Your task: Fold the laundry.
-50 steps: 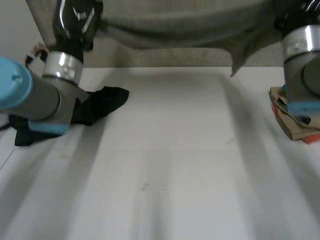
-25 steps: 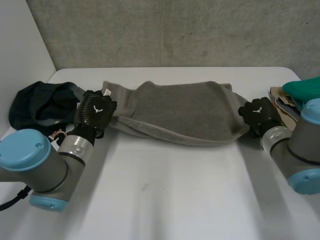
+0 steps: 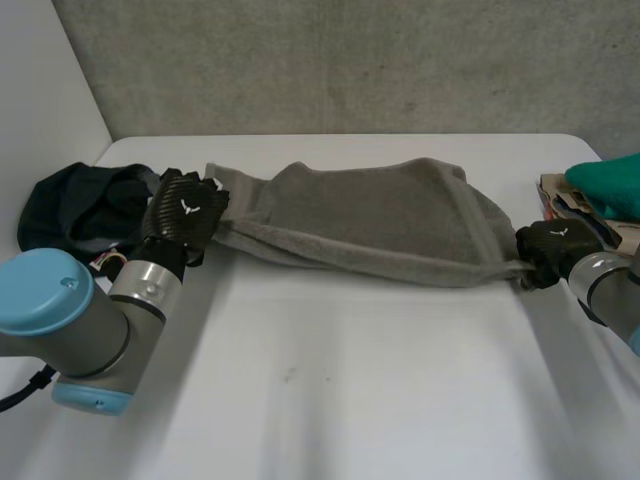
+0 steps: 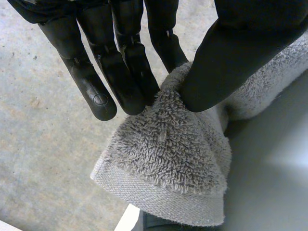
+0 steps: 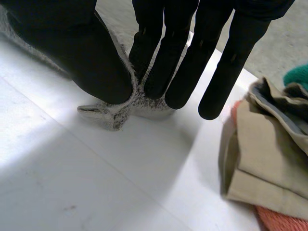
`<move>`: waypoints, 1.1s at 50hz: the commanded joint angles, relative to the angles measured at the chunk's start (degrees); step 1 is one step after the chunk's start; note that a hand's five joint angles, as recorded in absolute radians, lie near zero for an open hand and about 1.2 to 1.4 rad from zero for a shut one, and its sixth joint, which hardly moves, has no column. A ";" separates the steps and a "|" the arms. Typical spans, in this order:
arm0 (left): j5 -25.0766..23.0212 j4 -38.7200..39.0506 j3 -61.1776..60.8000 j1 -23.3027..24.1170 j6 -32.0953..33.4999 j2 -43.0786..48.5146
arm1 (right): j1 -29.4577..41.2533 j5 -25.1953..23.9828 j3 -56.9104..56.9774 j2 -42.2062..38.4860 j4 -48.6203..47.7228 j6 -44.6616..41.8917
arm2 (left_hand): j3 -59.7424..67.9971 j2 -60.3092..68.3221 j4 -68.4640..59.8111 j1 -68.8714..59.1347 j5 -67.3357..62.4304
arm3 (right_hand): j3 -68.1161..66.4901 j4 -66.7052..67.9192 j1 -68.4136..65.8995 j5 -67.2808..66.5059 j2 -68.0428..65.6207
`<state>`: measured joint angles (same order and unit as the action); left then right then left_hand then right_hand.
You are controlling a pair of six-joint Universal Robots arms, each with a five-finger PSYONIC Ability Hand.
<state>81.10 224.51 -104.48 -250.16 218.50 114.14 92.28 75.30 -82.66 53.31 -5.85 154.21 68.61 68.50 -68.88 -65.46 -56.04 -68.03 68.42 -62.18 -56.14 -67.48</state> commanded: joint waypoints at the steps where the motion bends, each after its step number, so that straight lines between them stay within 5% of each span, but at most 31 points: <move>1: 0.11 -4.51 -1.95 0.55 0.52 -3.39 | -0.70 -2.09 -1.71 1.27 1.45 -0.84 | 11.39 11.50 -11.12 -14.54 -13.96 | -11.97 11.58 -17.82 -13.86 -12.52; 6: 0.11 -13.38 -4.76 0.55 0.61 -10.51 | -2.02 -2.44 -4.61 8.55 9.43 -5.49 | 11.39 11.50 -11.12 -14.54 -13.96 | -11.97 11.58 -17.82 -13.86 -12.52; 14: 0.19 -42.52 -10.29 -0.41 4.82 -25.18 | -9.30 -0.78 -15.41 25.24 31.31 -34.10 | 11.39 11.50 -11.12 -14.54 -13.96 | -11.97 11.58 -17.82 -13.86 -12.52; 18: 0.20 -55.36 -11.79 -0.68 6.32 -28.18 | -11.16 0.02 -19.46 29.82 34.85 -43.10 | 11.39 11.50 -11.12 -14.54 -13.96 | -11.97 11.58 -17.82 -13.86 -12.52; 21: 0.11 -57.78 -12.06 -0.15 6.59 -28.28 | -11.16 0.11 -20.26 30.45 34.68 -42.77 | 11.39 11.50 -11.12 -14.54 -13.96 | -11.97 11.58 -17.82 -13.86 -12.52; 25: 0.19 -54.28 -11.27 0.11 6.59 -26.17 | -10.72 -0.07 -20.44 29.93 33.45 -41.63 | 11.39 11.50 -11.12 -14.54 -13.96 | -11.97 11.58 -17.82 -13.86 -12.52; 43: 5.91 -29.14 6.38 1.87 7.20 -4.03 | 2.98 6.17 -6.74 11.92 -0.82 -35.29 | 11.39 11.50 -11.12 -14.54 -13.96 | -11.97 11.58 -17.82 -13.86 -12.52; 55: 6.52 -5.25 36.71 1.96 12.21 3.63 | 6.68 9.51 22.80 8.56 -25.59 -28.28 | 11.39 11.50 -11.12 -14.54 -13.96 | -11.97 11.58 -17.82 -13.86 -12.52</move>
<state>87.49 207.06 -78.69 -248.36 228.89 117.57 98.16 83.36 -70.46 60.86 -19.14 121.13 68.61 68.51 -68.88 -65.46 -56.04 -68.22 68.60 -62.18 -58.70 -67.48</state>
